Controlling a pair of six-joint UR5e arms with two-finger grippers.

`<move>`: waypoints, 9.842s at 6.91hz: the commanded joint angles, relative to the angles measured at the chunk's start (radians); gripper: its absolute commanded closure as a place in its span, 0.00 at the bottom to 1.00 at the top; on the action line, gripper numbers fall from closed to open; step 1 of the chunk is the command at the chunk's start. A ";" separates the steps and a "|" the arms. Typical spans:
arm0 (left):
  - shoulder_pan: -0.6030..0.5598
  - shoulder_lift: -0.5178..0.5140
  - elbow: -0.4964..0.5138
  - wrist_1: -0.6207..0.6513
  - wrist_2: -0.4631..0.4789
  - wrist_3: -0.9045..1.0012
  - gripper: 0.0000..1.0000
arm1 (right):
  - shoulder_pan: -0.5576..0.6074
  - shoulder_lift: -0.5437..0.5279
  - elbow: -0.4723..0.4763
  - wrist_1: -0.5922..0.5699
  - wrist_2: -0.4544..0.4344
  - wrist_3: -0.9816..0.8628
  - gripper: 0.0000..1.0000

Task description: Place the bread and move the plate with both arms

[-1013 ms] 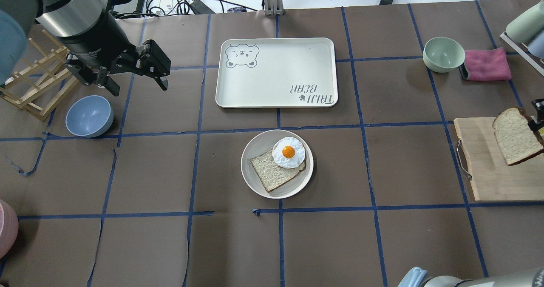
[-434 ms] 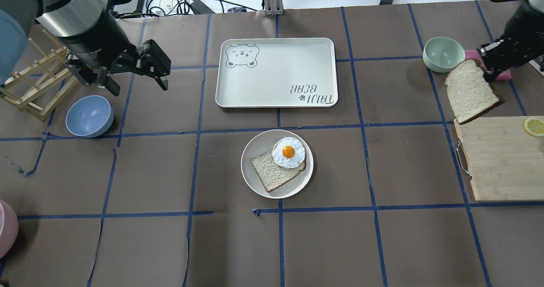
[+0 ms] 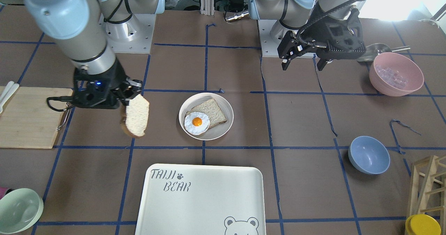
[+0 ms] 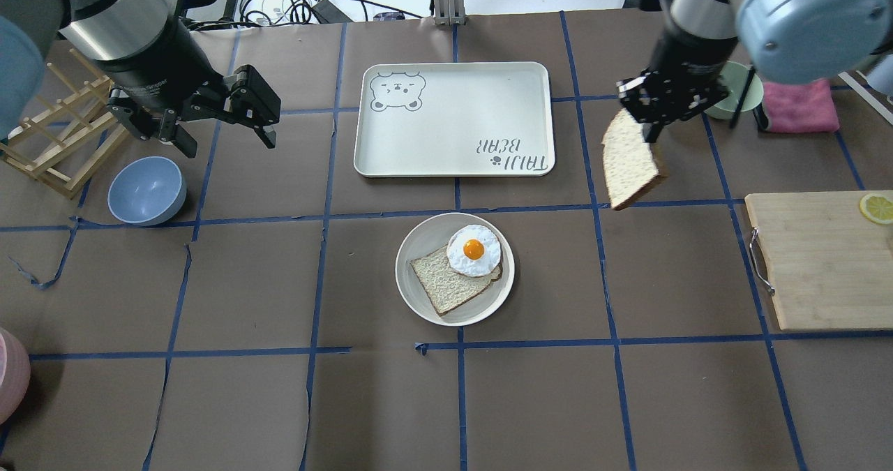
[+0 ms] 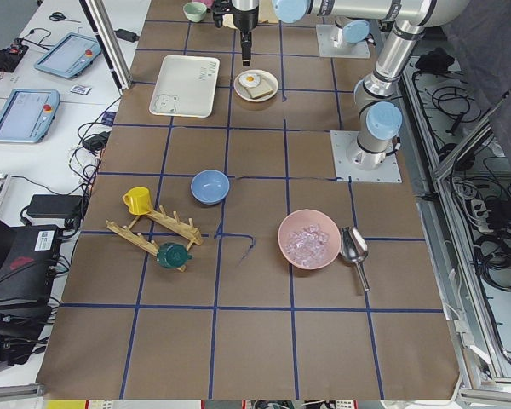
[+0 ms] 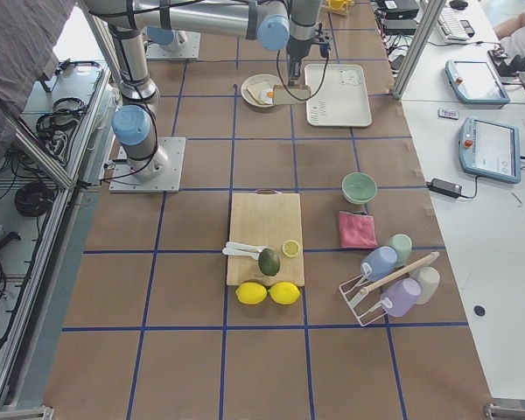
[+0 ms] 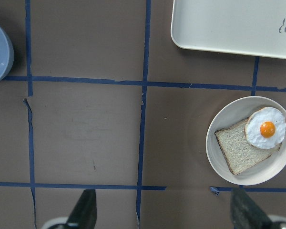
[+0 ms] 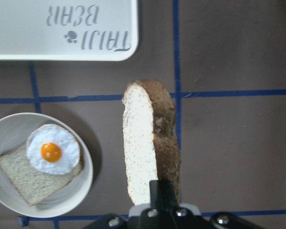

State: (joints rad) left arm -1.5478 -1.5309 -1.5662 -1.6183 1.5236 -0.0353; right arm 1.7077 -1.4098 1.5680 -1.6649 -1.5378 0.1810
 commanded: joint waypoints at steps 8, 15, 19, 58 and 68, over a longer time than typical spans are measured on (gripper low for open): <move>0.000 0.000 0.000 0.000 0.001 0.000 0.00 | 0.190 0.048 0.365 -0.555 0.256 0.308 0.93; 0.000 0.000 0.000 0.000 -0.002 0.002 0.00 | 0.129 0.072 -0.070 -0.125 -0.008 0.091 0.00; -0.002 -0.037 0.008 0.003 -0.013 -0.017 0.00 | -0.016 -0.064 -0.121 -0.013 -0.082 -0.271 0.00; -0.104 -0.619 0.068 0.698 -0.304 -0.388 0.00 | -0.108 -0.169 -0.072 0.111 -0.028 -0.267 0.00; -0.103 0.011 -0.038 -0.003 0.072 -0.106 0.00 | -0.108 -0.169 -0.072 0.108 -0.030 -0.264 0.00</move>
State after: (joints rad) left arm -1.6605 -1.5395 -1.5733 -1.6401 1.5106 -0.1745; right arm 1.5994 -1.5784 1.4956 -1.5535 -1.5677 -0.0829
